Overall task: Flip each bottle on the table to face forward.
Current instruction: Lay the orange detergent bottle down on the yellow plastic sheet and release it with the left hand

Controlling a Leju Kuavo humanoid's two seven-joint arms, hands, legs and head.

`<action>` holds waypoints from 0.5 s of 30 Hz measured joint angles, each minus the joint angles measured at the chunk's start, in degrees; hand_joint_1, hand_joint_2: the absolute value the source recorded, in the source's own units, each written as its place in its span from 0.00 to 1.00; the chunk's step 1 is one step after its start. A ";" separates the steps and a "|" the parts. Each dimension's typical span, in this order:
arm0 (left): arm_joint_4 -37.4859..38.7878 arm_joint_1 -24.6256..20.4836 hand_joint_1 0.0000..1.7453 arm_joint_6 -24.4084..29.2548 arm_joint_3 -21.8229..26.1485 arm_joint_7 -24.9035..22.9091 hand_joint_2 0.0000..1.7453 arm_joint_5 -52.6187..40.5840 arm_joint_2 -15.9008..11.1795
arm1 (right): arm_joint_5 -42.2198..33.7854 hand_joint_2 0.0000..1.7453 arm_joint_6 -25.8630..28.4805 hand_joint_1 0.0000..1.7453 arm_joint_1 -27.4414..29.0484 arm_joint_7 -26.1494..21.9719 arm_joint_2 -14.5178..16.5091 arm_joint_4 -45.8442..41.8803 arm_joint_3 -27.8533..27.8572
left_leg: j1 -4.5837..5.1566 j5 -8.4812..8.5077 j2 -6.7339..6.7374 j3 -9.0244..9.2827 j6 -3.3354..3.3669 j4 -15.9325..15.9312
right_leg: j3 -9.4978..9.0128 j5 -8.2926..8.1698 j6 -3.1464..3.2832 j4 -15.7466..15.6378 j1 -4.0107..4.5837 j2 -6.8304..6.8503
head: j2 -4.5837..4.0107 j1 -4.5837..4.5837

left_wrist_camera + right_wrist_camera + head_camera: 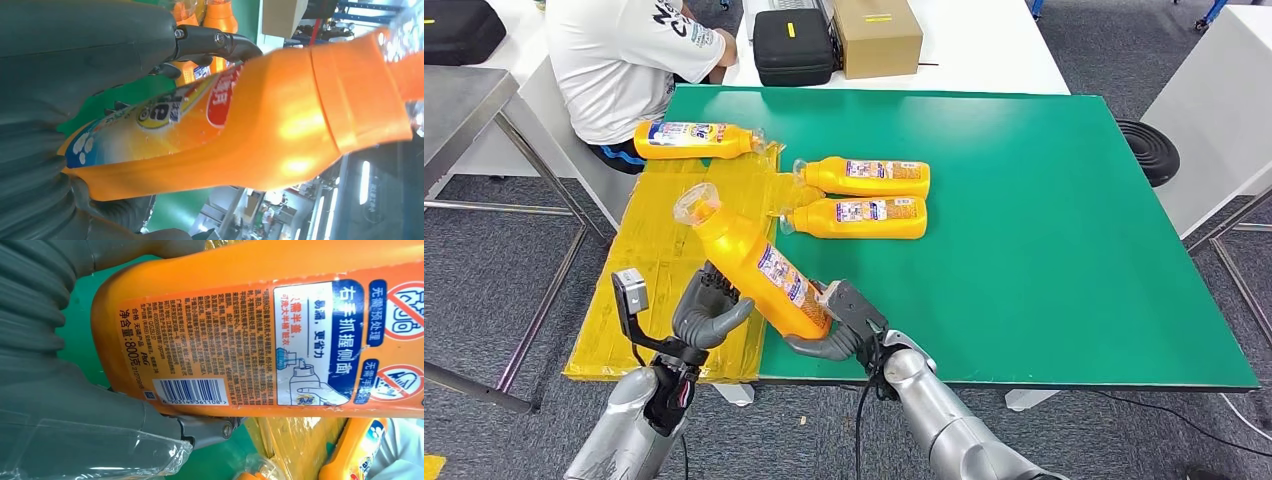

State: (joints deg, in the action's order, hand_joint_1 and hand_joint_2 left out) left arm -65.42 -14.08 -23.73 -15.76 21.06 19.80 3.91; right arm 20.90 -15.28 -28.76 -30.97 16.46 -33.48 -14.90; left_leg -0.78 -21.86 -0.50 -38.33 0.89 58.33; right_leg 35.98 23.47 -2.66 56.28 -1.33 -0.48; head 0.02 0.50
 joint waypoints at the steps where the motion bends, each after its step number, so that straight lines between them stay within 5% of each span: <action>1: -0.05 0.00 0.00 -0.01 -0.08 -0.02 1.00 -0.52 0.00 | 0.14 1.00 -0.03 1.00 -0.04 0.00 0.01 0.10 -0.02 | 0.00 0.00 0.00 0.00 0.00 0.00 | 0.00 0.00 0.00 0.00 0.00 0.00 | 0.00 -0.01; 15: 3.81 -2.03 0.00 -0.84 -0.24 -2.35 1.00 -3.01 0.00 | 4.33 1.00 -0.81 1.00 -1.09 1.51 1.03 2.84 -2.58 | 0.00 0.00 0.01 0.00 0.00 0.00 | 0.01 0.00 0.00 0.00 0.00 -0.01 | 0.00 -0.01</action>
State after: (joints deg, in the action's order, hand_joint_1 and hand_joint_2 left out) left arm -61.60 -16.11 -24.56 -16.01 18.72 16.79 3.91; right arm 25.23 -16.09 -29.84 -29.46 17.49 -30.64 -17.48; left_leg -0.78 -21.86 -0.49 -38.33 0.89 58.33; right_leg 35.99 23.47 -2.66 56.29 -1.32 -0.48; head 0.02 0.49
